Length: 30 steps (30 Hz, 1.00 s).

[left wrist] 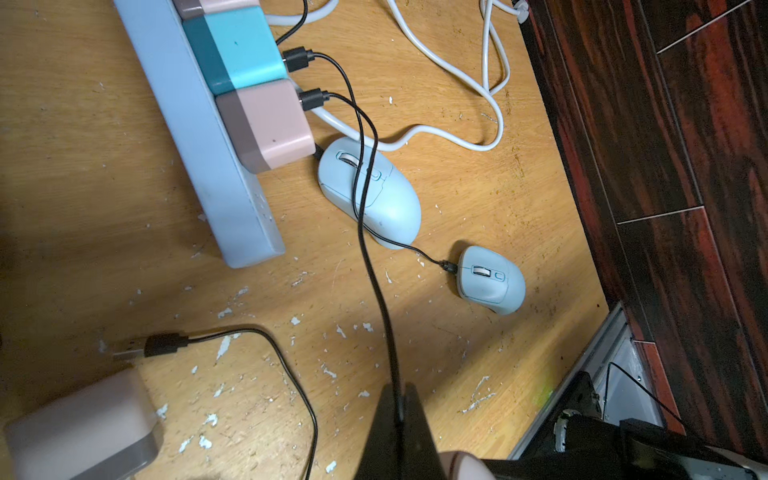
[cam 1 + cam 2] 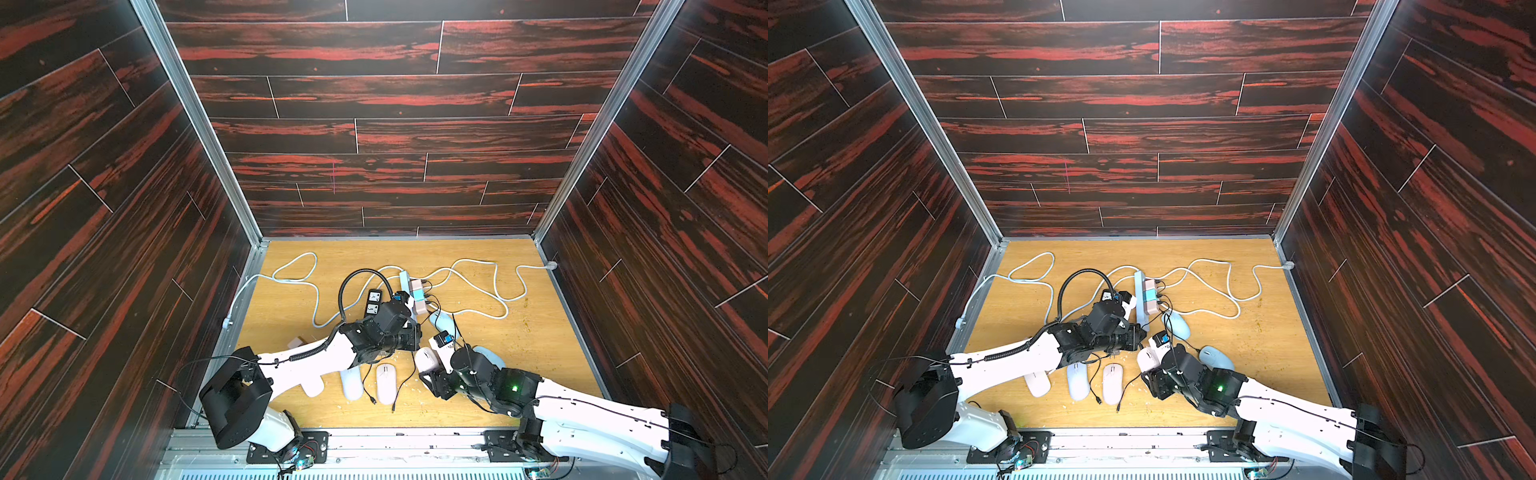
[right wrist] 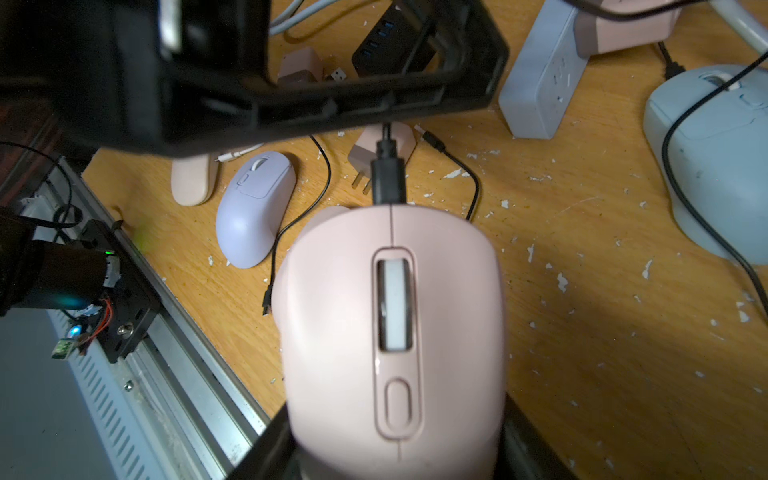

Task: Unplug the wireless mouse
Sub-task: Remove the power cord from the mouse, then place the mouse at the center of the board.

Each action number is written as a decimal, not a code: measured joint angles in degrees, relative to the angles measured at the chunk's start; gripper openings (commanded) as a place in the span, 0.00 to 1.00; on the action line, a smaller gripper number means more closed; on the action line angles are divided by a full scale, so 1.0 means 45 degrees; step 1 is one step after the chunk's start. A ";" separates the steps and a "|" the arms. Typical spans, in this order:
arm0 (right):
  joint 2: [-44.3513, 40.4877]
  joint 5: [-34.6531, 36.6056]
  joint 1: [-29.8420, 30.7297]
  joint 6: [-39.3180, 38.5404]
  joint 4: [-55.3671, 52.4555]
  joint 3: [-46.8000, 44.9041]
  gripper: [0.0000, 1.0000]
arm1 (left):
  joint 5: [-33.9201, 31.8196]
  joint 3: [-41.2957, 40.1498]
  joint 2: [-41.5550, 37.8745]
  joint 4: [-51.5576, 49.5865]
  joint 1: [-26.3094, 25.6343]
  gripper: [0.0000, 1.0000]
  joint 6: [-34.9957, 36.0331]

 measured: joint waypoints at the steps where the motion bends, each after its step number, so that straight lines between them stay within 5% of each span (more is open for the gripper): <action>1: 0.0029 -0.0005 0.0000 0.0005 0.0010 0.0000 0.00 | 0.0000 0.0000 0.0000 0.0005 0.0000 0.00 -0.0029; 16: 0.0520 -0.0189 0.0894 0.1190 -0.0986 -0.0257 0.00 | -0.0117 0.0058 -0.0160 0.1277 0.1190 0.00 -0.0471; 30: 0.3740 0.0962 0.1200 0.6110 -0.4192 0.2424 0.00 | 0.0447 -0.0209 -0.0923 0.1549 0.1690 0.00 -0.0529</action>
